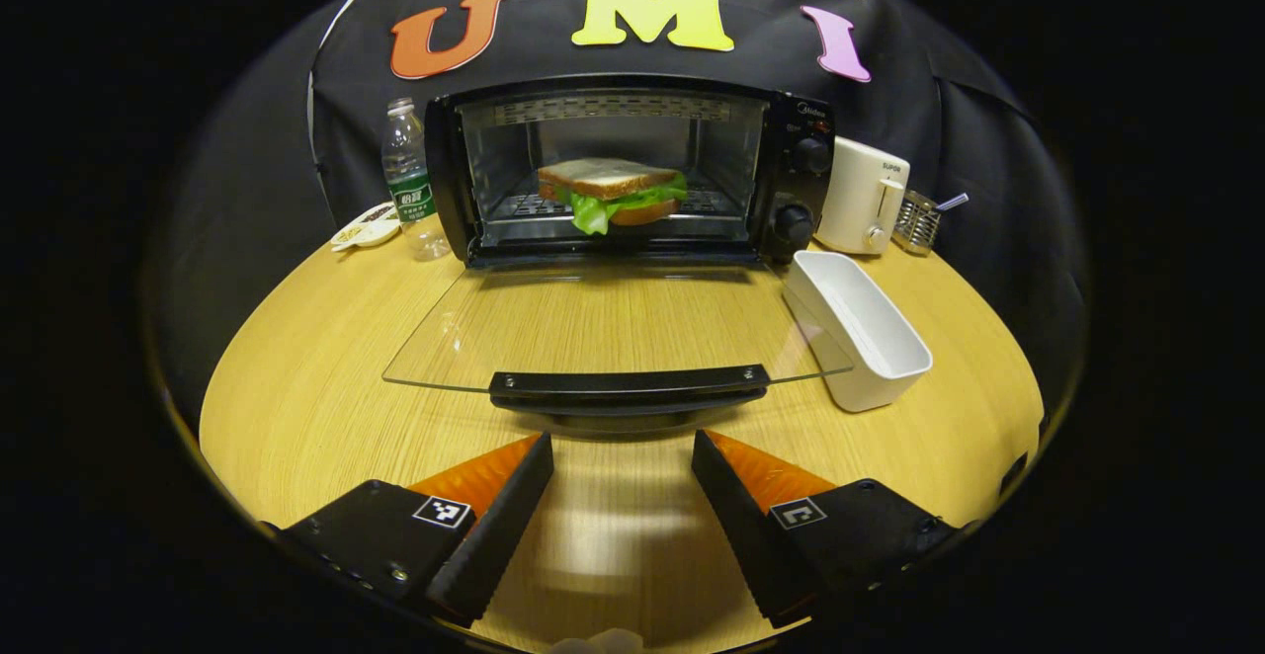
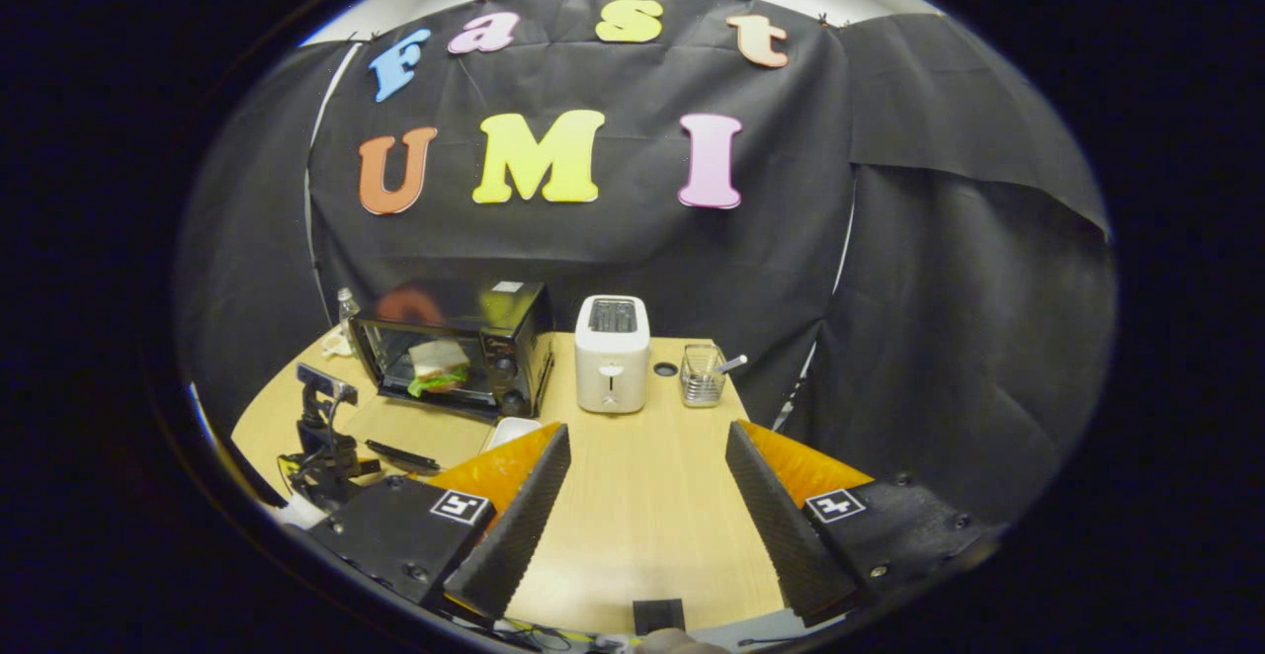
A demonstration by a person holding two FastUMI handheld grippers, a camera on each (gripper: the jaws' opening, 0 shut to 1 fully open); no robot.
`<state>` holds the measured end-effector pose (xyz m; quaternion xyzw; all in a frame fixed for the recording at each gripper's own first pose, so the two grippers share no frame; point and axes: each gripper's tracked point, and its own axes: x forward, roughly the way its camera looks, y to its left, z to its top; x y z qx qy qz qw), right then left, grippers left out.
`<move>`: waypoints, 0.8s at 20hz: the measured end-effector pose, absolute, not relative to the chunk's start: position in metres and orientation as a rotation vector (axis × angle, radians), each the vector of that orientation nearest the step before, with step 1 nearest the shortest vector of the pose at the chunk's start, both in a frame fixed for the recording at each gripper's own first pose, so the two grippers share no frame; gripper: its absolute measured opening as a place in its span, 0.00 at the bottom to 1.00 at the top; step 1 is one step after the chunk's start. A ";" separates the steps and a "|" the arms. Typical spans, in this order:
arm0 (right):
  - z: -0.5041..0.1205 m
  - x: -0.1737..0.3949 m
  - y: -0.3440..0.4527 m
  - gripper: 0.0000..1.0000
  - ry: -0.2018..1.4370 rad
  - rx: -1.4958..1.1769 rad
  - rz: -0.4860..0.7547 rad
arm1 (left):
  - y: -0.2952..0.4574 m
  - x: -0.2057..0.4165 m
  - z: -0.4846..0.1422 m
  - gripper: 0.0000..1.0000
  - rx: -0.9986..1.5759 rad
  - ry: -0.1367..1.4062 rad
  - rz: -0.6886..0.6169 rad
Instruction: Open the electric oven with the left hand, put the food in, and close the electric oven.
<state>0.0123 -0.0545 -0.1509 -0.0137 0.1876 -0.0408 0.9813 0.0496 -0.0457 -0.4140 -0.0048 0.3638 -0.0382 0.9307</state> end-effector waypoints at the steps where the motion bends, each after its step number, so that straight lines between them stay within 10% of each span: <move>1: -0.153 0.012 -0.055 1.00 0.383 -0.027 -0.085 | -0.045 0.053 -0.417 0.94 -0.009 0.743 -0.072; 16: -0.162 0.019 -0.067 1.00 0.409 0.014 -0.098 | -0.053 0.076 -0.374 0.93 -0.025 0.693 -0.078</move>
